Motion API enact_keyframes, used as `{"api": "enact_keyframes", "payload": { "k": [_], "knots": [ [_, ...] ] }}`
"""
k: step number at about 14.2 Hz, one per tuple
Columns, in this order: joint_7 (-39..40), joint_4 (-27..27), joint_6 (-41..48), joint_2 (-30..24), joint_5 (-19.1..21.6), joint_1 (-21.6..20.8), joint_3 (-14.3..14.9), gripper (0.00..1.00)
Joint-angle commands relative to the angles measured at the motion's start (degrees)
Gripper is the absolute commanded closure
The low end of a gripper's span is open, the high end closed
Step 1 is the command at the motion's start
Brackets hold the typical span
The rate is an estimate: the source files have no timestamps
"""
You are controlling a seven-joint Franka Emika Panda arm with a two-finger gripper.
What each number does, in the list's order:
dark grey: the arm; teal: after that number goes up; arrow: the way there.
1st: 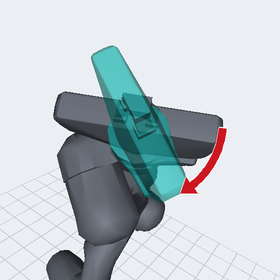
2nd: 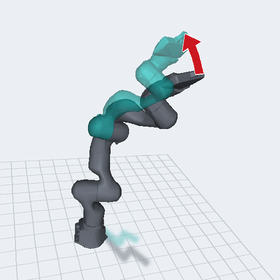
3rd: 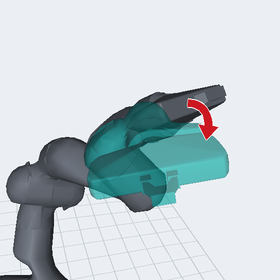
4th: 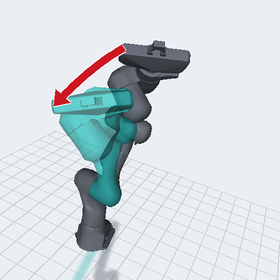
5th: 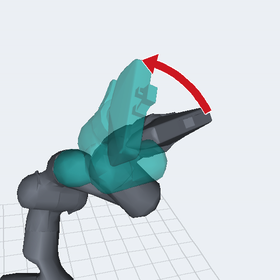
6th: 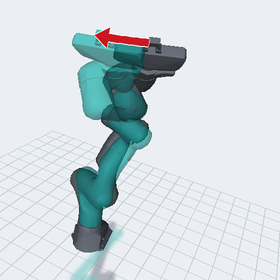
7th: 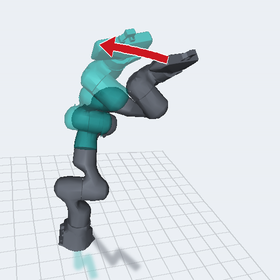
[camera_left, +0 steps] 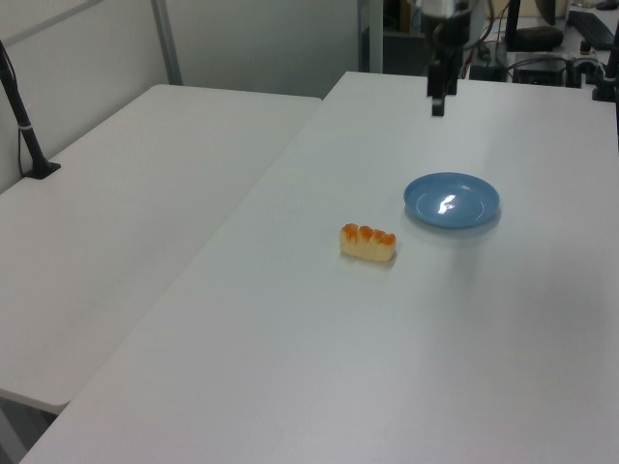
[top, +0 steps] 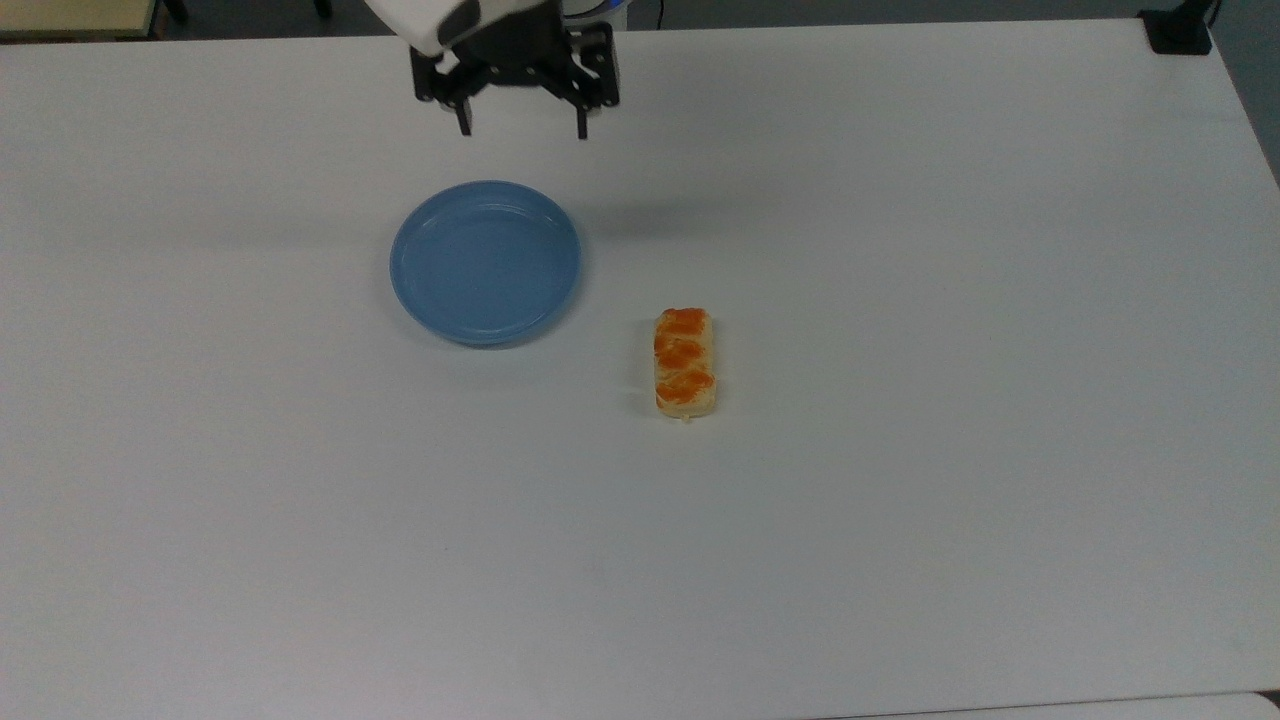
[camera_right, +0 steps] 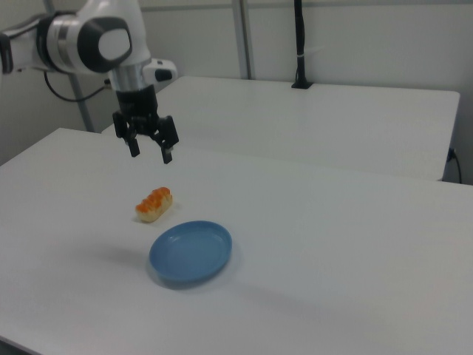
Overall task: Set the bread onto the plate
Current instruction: 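Lower the gripper onto the bread and close it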
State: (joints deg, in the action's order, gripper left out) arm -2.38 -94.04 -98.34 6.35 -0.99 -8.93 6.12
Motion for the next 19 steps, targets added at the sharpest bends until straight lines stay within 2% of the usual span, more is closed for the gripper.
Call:
{"api": "enact_keyframes", "payload": {
  "k": [1,5,7,14,19],
  "knots": [
    [-5.6,-2.1,-7.4,4.9,-2.3,-4.7,0.6,0.00],
    [-6.1,-1.9,-8.4,9.5,-0.2,-6.9,0.5,0.00],
    [-9.1,-1.9,-9.5,11.5,-0.2,-8.6,0.5,0.00],
    [-18.7,-2.9,-23.0,17.6,0.8,-10.4,0.5,0.00],
    [-20.3,-2.6,-28.3,20.9,0.8,-10.7,0.3,0.00]
  ]
}}
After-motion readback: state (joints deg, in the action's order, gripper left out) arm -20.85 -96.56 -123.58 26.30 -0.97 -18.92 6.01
